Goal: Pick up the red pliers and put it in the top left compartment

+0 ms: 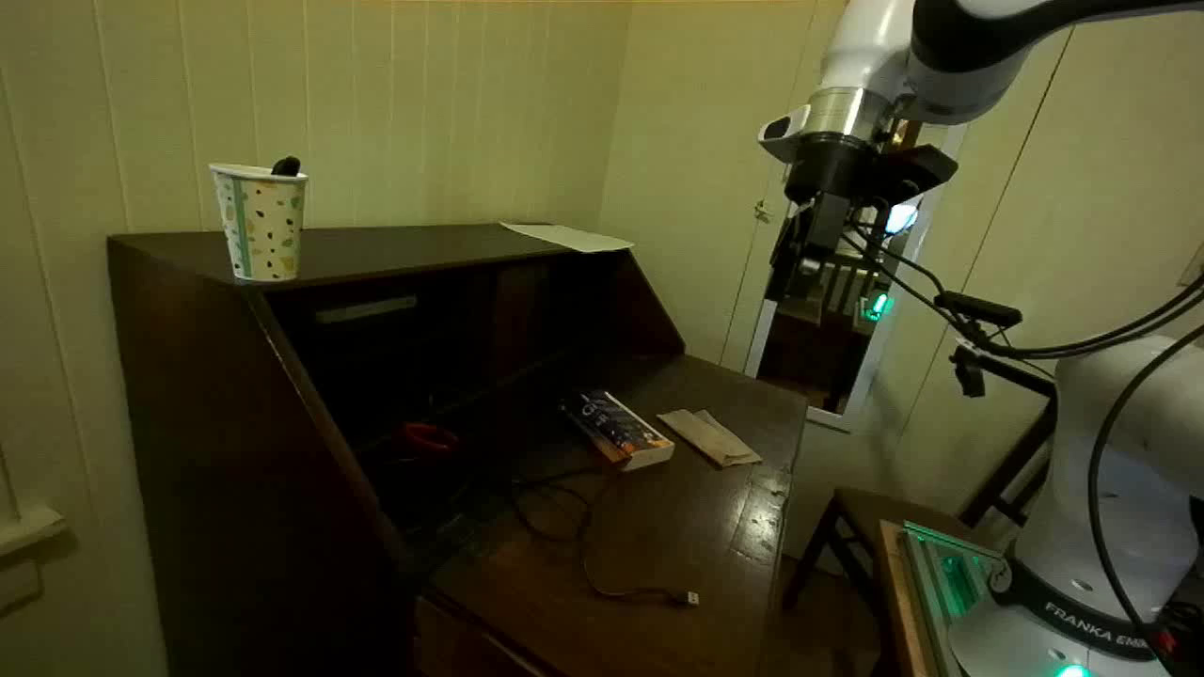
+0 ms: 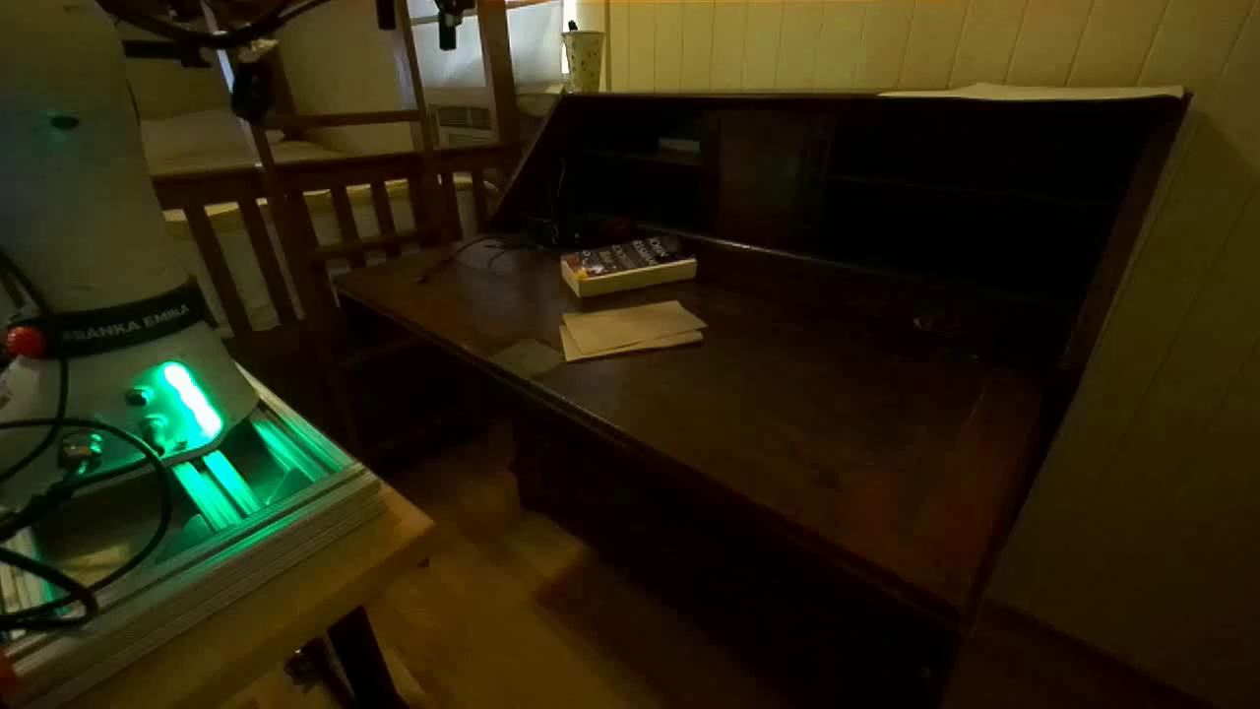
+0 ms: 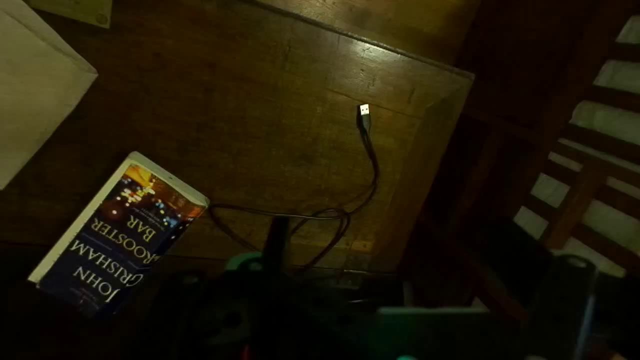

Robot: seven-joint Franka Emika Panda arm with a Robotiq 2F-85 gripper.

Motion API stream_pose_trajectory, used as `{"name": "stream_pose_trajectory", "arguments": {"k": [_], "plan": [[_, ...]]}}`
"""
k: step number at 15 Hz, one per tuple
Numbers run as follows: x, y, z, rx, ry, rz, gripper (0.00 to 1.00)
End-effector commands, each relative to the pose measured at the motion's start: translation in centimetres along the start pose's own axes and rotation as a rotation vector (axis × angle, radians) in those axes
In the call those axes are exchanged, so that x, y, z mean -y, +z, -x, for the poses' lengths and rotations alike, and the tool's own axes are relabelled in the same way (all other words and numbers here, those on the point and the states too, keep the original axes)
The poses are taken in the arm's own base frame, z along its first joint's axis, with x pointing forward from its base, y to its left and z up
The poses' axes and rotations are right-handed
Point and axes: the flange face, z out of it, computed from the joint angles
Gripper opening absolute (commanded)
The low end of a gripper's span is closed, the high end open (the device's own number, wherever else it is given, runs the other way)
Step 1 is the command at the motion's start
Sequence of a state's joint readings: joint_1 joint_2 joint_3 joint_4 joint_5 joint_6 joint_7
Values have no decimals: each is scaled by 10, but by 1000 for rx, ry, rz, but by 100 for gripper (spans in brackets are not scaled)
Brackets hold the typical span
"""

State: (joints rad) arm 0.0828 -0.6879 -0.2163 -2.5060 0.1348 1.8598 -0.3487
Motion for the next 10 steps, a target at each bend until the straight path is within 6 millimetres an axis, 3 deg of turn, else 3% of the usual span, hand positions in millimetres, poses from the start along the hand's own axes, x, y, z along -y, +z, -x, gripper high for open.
{"name": "stream_pose_trajectory", "arguments": {"k": [1,10], "plan": [[0,-1,0,1,0,0,100],[0,-1,0,1,0,0,100]]}}
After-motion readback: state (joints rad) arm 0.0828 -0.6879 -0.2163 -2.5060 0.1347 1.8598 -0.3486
